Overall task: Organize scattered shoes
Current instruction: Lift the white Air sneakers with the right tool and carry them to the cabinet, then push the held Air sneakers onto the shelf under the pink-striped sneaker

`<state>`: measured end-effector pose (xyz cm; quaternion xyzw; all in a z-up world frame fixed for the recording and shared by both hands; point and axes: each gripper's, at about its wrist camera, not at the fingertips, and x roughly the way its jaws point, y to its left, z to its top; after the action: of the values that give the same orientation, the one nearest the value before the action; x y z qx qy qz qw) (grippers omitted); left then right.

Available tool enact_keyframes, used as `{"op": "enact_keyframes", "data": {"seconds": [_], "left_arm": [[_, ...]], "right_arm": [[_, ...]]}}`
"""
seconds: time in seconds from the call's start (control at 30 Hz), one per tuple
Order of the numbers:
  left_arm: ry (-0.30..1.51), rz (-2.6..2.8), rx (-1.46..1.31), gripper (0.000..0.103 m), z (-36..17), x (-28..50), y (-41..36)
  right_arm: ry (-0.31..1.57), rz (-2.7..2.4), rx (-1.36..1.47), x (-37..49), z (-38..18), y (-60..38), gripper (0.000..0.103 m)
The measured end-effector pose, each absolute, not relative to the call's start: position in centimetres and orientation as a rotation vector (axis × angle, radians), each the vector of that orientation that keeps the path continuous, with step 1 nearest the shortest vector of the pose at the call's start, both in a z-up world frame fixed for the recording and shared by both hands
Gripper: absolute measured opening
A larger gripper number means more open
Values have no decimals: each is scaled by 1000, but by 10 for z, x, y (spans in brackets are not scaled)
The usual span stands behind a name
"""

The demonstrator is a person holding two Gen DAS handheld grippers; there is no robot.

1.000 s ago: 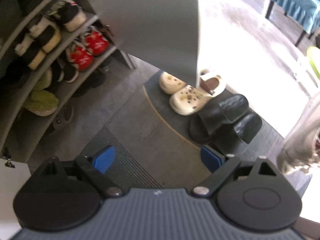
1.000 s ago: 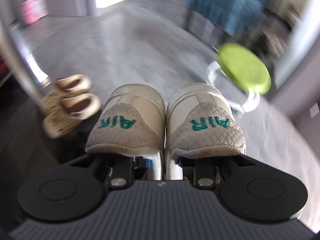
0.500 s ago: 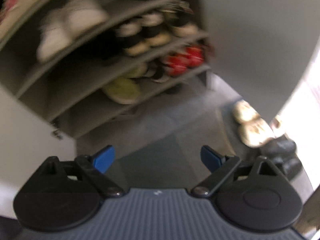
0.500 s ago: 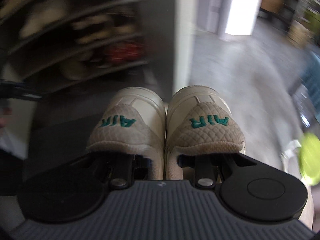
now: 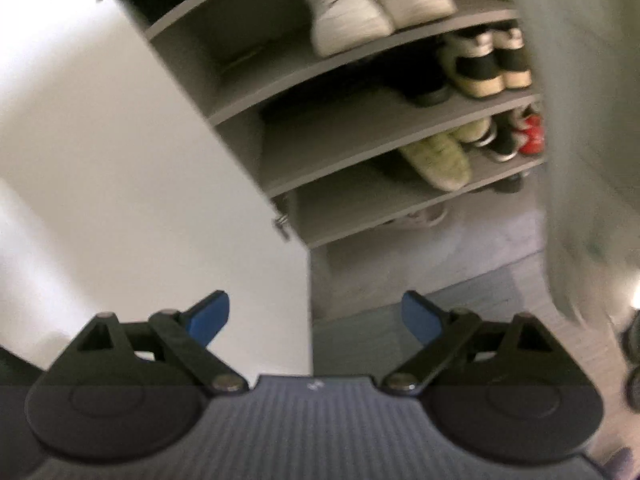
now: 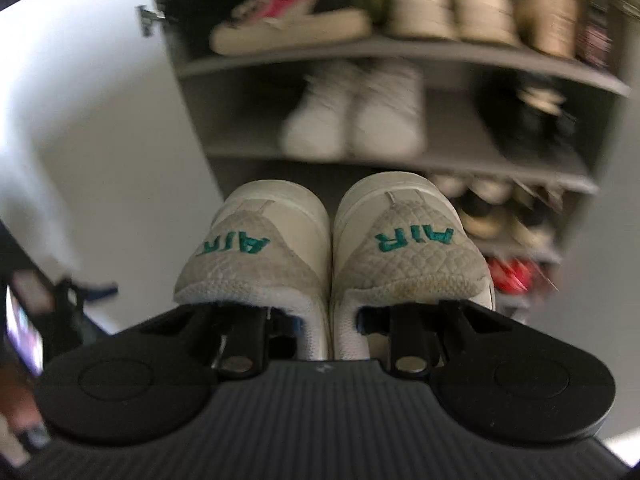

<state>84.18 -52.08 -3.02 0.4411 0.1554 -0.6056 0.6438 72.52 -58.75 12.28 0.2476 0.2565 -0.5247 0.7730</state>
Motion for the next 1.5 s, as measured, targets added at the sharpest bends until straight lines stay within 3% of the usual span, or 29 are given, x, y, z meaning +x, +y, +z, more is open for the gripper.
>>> {"op": "enact_keyframes", "data": {"seconds": [0.43, 0.9, 1.5], "left_arm": [[390, -1397, 971, 94, -73, 873, -580], [376, -1414, 889, 94, -111, 890, -680], [502, -1355, 863, 94, -147, 877, -703]], "right_arm": [[465, -1057, 514, 899, 91, -725, 27], [429, -1210, 397, 961, 67, -803, 27], [487, -1296, 244, 990, 37, -851, 32]]}}
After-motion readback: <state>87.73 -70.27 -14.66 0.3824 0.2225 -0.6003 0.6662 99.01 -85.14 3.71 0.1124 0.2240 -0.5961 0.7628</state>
